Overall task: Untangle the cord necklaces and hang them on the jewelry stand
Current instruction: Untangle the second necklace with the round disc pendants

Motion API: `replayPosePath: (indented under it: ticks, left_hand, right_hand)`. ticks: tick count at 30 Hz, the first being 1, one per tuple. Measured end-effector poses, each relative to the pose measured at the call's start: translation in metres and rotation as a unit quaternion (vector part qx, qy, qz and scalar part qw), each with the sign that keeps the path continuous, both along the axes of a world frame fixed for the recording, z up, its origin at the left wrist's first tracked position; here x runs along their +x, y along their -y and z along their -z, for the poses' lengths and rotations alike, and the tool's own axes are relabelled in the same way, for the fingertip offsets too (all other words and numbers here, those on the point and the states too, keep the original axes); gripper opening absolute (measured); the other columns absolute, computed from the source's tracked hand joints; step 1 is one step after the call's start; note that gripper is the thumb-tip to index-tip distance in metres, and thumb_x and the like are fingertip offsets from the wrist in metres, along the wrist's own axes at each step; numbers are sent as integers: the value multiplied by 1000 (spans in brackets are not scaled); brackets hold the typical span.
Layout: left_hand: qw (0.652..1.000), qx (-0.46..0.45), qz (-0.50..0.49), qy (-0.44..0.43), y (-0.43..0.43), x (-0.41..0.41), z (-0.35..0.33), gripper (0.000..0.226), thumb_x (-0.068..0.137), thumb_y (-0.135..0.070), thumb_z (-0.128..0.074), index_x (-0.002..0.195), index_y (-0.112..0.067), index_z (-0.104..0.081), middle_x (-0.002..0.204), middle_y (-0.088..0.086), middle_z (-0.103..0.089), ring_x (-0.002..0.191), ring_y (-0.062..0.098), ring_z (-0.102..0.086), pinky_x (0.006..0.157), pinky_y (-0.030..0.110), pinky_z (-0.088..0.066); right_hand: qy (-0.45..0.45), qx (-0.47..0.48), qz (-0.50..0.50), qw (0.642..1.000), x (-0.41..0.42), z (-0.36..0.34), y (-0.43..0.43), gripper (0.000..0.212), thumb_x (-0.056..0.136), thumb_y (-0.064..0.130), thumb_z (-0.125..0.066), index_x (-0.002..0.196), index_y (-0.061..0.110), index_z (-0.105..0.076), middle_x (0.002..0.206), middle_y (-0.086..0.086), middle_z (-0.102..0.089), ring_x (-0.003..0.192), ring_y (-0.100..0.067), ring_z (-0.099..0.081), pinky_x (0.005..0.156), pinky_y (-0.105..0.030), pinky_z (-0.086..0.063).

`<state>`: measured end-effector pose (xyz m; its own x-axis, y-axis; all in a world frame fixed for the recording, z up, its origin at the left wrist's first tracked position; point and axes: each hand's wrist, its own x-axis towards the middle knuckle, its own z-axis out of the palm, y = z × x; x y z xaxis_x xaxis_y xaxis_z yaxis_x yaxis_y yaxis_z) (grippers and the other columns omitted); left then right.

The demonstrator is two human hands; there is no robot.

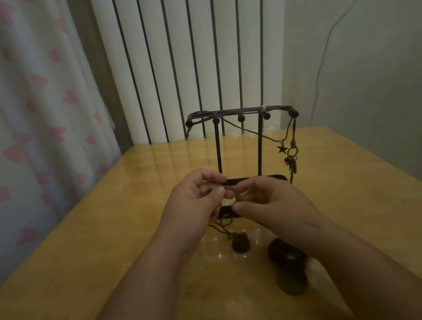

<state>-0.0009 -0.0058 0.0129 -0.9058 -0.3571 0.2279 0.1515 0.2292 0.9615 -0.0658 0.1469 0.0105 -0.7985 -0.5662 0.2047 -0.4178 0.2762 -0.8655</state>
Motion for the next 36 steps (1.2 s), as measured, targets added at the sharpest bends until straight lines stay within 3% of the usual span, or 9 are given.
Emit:
replayPosePath:
  ticks: [4, 7, 10, 13, 19, 24, 30, 33, 36]
  left_hand:
    - [996, -65, -59, 9, -1, -1, 0, 9, 94, -20, -63, 92, -28, -67, 79, -7, -70, 62, -1, -56, 58, 20, -41]
    - [986, -113, -116, 30, 1, -1, 1, 8, 91, -34, -68, 86, -27, -69, 71, -11, -59, 68, 4, -54, 57, 19, -38]
    - [991, -99, -82, 38, 1, 1, -1, 8, 93, -24, -66, 91, -28, -72, 84, -9, -66, 80, 6, -60, 60, 17, -42]
    - [998, -46, -29, 31, 2, 1, -2, 27, 95, -8, -59, 100, -30, -74, 99, -3, -71, 90, 15, -64, 67, 23, -48]
    - [995, -38, -96, 11, 0, -3, 0, 17, 98, -17, -57, 106, -28, -68, 81, -5, -70, 66, 7, -59, 61, 26, -49]
    - [990, -67, -122, -3, 0, -4, 1, 12, 99, -22, -57, 98, -28, -67, 81, -7, -70, 68, 7, -57, 65, 28, -45]
    - [995, -46, -93, -11, -1, -4, 1, 18, 102, -25, -51, 97, -26, -68, 71, -4, -68, 52, 8, -51, 48, 21, -40]
    - [991, -86, -97, -4, -4, -3, 0, 16, 101, -23, -51, 107, -27, -65, 88, -10, -66, 76, 3, -60, 60, 18, -45]
    - [980, -153, -127, -28, -6, -1, -3, 20, 97, -18, -57, 111, -32, -63, 103, -24, -52, 103, 0, -49, 76, 13, -41]
  right_hand:
    - [-6, -26, 50, 998, 0, -3, -3, 16, 92, 23, -64, 105, 32, -67, 93, 10, -71, 82, 2, -67, 73, -22, -57]
    - [16, -43, 59, 997, -1, -8, -8, 18, 92, 18, -63, 99, 34, -66, 93, 9, -68, 80, -7, -68, 63, -16, -56]
    - [24, -55, 60, 996, 0, -11, -11, 22, 94, 15, -61, 98, 36, -67, 96, 9, -65, 83, -10, -67, 63, -16, -56]
    - [44, -79, 68, 994, -1, -13, -11, 22, 94, 12, -60, 108, 27, -67, 92, 5, -68, 79, -8, -69, 63, -19, -58]
    - [94, -100, 56, 989, -1, -14, -10, 18, 97, 9, -55, 101, 21, -67, 83, 0, -73, 67, -7, -69, 60, -20, -57]
    - [116, -83, 27, 989, -1, -14, -11, 22, 100, 14, -51, 98, 23, -71, 83, 1, -72, 60, -2, -62, 56, -15, -51]
    - [149, -82, 3, 985, -3, -13, -14, 26, 100, 18, -51, 93, 23, -76, 78, 3, -72, 65, -10, -60, 67, -30, -50]
    - [153, -91, -11, 984, -3, -12, -15, 25, 99, 16, -53, 90, 20, -76, 77, 3, -71, 66, -11, -59, 66, -29, -49]
    - [131, -77, 0, 988, -2, -11, -14, 21, 97, 21, -56, 87, 19, -75, 74, 3, -70, 64, -9, -60, 66, -28, -51]
